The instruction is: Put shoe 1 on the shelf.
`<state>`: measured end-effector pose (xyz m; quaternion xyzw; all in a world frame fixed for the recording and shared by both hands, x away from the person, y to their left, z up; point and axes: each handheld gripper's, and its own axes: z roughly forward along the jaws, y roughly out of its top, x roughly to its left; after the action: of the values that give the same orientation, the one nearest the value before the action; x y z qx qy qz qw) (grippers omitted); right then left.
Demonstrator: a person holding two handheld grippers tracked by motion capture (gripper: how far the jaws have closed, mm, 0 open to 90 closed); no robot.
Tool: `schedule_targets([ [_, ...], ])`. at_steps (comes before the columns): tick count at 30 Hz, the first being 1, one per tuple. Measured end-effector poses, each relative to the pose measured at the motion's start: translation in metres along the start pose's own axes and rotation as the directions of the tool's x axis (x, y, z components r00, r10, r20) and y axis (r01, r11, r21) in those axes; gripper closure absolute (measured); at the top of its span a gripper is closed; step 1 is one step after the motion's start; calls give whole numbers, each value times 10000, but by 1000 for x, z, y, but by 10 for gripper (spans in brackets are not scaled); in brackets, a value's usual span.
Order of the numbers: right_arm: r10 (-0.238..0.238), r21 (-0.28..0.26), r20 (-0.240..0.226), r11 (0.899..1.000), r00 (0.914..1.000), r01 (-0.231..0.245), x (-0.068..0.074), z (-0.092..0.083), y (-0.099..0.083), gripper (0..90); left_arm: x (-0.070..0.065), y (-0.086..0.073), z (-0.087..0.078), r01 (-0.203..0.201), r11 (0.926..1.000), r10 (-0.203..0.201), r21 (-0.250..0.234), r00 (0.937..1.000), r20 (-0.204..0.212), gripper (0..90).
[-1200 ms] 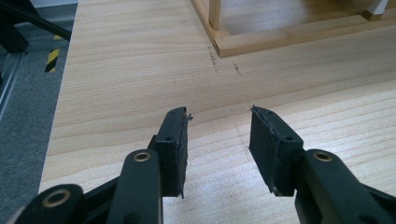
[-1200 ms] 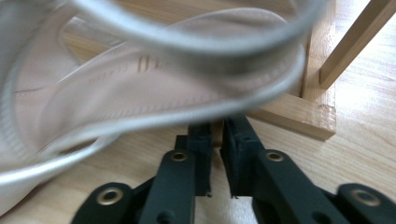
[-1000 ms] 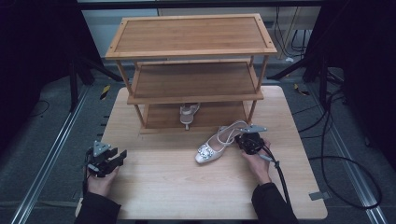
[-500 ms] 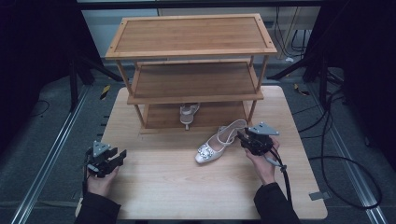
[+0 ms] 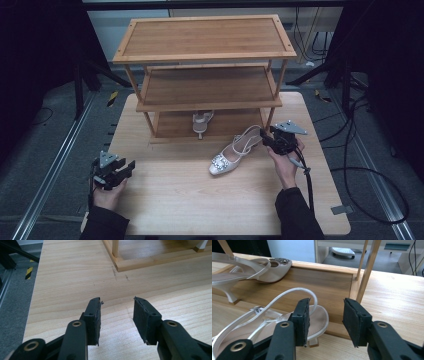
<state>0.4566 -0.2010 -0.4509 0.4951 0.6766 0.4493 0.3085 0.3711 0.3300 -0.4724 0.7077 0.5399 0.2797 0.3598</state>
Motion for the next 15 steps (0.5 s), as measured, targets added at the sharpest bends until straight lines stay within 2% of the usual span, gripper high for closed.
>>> schedule_targets([
  [2,-151,-8,231,9999,9996,151,-2,-3,1,574,0,0,0,16,10000,-16,8,10000,5,567],
  [4,-74,-60,463,10000,9989,76,-9,-9,2,555,0,0,0,2,10000,-2,8,10000,7,567],
  [6,-52,-22,480,10000,9988,53,-11,-10,1,548,-1,0,0,4,10000,-4,-5,10000,-2,567],
  [9,-231,370,440,9991,9988,215,-13,-9,-7,537,-1,0,1,-21,10000,21,23,10000,-14,568],
  [12,-167,639,130,9978,9998,158,-12,-1,-14,521,-2,0,2,-45,10000,45,45,10000,10,568],
  [14,-65,461,-28,9989,10000,66,-9,5,-15,513,-2,0,2,-44,10000,44,52,10000,2,568],
  [15,350,237,-227,9991,9991,-344,-8,11,-16,498,-2,0,2,-39,10000,39,56,10000,6,568],
])
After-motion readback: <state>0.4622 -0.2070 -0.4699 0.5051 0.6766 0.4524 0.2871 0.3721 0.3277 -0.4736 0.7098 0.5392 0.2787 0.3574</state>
